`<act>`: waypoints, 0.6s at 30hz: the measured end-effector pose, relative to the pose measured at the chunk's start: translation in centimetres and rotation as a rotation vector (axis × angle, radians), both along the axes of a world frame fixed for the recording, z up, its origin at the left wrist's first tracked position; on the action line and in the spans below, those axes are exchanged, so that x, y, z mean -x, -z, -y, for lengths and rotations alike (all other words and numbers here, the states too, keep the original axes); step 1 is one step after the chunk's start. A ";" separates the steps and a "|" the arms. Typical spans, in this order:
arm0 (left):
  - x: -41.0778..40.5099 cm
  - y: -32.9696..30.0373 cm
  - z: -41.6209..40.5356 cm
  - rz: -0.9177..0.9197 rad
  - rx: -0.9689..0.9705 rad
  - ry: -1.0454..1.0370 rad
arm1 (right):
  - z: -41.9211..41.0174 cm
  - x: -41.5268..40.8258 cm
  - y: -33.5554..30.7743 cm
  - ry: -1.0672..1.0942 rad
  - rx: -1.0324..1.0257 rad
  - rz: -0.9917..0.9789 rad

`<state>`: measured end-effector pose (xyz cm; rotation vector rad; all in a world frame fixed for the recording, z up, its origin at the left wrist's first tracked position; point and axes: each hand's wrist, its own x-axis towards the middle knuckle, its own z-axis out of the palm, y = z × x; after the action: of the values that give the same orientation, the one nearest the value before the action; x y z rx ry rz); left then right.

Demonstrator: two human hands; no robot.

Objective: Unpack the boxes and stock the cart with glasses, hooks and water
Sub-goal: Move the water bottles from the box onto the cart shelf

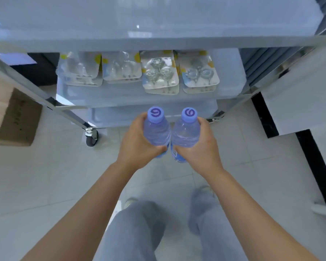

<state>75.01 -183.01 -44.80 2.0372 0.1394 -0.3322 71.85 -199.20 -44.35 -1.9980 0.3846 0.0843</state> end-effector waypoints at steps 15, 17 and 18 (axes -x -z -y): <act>-16.2 28.2 5.8 0.418 -0.107 -0.182 | 4.6 -19.4 29.9 -0.152 0.139 0.462; -17.8 28.8 6.4 0.459 -0.111 -0.174 | 5.0 -21.4 30.3 -0.195 0.187 0.523; -18.6 29.0 6.8 0.469 -0.125 -0.167 | 5.4 -22.1 30.5 -0.195 0.193 0.529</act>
<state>93.65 -189.78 -73.79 2.1533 0.0388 0.2669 93.90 -204.56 -74.88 -2.1472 -0.1472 -0.3664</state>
